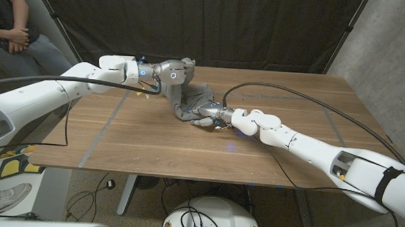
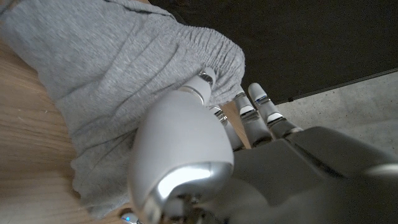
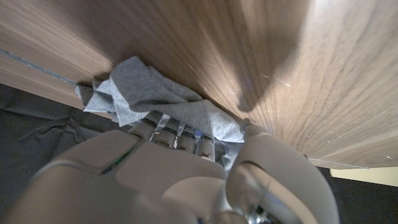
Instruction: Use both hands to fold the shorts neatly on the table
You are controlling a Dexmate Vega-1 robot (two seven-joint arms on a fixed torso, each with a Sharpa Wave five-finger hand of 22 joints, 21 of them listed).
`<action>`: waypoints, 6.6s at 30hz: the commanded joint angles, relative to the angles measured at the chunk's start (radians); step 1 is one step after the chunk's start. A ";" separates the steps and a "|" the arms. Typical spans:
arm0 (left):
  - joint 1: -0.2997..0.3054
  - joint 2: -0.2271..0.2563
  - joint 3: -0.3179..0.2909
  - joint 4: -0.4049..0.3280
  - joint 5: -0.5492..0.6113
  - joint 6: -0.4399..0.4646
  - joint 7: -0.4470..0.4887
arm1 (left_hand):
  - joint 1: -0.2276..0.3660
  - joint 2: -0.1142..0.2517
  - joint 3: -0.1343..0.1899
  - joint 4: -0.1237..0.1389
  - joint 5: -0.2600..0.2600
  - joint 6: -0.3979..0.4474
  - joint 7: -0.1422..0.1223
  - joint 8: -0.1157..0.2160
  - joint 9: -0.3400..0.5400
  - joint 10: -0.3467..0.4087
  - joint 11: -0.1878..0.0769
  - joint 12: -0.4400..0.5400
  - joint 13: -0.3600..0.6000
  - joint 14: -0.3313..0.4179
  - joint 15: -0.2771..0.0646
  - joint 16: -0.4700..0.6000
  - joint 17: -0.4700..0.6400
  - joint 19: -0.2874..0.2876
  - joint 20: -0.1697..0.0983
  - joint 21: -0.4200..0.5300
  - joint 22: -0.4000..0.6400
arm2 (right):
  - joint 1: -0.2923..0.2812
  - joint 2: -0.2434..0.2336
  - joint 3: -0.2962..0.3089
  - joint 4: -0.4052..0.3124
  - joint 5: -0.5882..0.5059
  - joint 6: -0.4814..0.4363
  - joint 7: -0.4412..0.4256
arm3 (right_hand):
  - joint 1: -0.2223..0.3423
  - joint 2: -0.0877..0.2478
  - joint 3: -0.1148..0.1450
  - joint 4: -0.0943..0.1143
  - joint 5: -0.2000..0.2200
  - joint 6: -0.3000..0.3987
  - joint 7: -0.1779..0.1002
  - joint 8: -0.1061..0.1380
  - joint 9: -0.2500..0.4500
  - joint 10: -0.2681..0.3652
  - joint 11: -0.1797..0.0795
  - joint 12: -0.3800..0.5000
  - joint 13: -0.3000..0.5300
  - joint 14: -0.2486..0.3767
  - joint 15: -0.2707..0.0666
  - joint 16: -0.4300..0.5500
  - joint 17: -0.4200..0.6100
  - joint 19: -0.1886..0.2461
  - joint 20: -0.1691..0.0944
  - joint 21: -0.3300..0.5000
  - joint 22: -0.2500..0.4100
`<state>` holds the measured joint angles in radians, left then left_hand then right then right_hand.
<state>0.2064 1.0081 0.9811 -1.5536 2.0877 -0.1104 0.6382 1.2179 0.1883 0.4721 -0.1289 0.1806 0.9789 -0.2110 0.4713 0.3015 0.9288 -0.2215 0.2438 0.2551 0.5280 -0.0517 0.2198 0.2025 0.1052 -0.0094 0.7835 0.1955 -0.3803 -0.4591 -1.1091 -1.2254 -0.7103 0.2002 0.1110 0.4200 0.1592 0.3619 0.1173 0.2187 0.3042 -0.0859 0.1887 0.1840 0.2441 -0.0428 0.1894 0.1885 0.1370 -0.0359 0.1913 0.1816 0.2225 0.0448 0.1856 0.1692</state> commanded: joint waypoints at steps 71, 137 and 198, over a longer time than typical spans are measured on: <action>-0.302 -0.377 0.569 0.537 -0.351 0.201 0.234 | -0.425 -0.068 -0.153 0.137 0.016 -0.553 -0.010 -0.296 -0.115 -0.405 0.017 -0.056 -0.053 -0.147 -0.163 -0.038 -0.022 -0.019 0.017 -0.014 -0.010 | 0.002 -0.110 0.073 -0.225 0.001 0.013 0.189 | -0.012 -0.080 -0.014 -0.050 0.005 -0.026 0.006 -0.003 0.004 -0.028 0.013 -0.001 0.005 -0.017 -0.023 -0.004 0.001 0.013 0.025 0.012 0.006; 0.323 -0.087 -0.151 -0.078 -0.650 0.383 -0.049 | -0.489 -0.073 -0.155 0.138 0.017 -0.556 -0.011 -0.280 -0.116 -0.459 0.030 -0.047 -0.056 -0.191 -0.144 -0.037 -0.025 -0.008 0.033 -0.021 -0.009 | -0.200 -0.294 0.315 -0.565 -0.118 -0.382 0.258 | -0.012 -0.114 -0.021 -0.082 0.030 -0.009 0.005 0.008 0.003 -0.020 0.012 0.007 0.005 0.005 -0.025 0.005 0.001 0.026 0.038 0.014 0.005; 0.901 -0.180 -0.659 -0.345 -1.589 0.463 0.044 | -0.615 0.020 -0.080 0.237 0.022 -0.731 0.129 -0.298 -0.117 -0.613 0.141 -0.055 -0.058 -0.316 -0.032 -0.041 -0.021 -0.092 0.086 -0.056 0.001 | -0.515 -0.307 0.608 -0.534 0.566 -0.315 -0.316 | -0.048 -0.001 0.013 -0.044 0.035 -0.004 0.013 0.006 0.005 -0.004 0.017 0.010 0.005 0.008 -0.028 0.013 0.017 0.039 0.001 0.016 0.007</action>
<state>1.0144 0.8510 0.4296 -1.8661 0.7376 0.4397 0.6675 0.6039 0.2019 0.3792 0.0982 0.1964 0.2550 -0.0907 0.1699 0.1814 0.3276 -0.0885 0.1869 0.1954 0.2204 -0.0405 0.1773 0.1795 0.0277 0.0714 0.7353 0.1934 -0.8515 -0.7778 -0.5421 -1.7878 -0.2682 -0.1893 -0.1254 0.3727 0.1440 0.3721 0.0628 0.2550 0.2930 -0.0769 0.1928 0.1864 0.2342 -0.0285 0.1965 0.1906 0.1394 -0.0412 0.1973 0.1934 0.2574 0.0531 0.2003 0.1748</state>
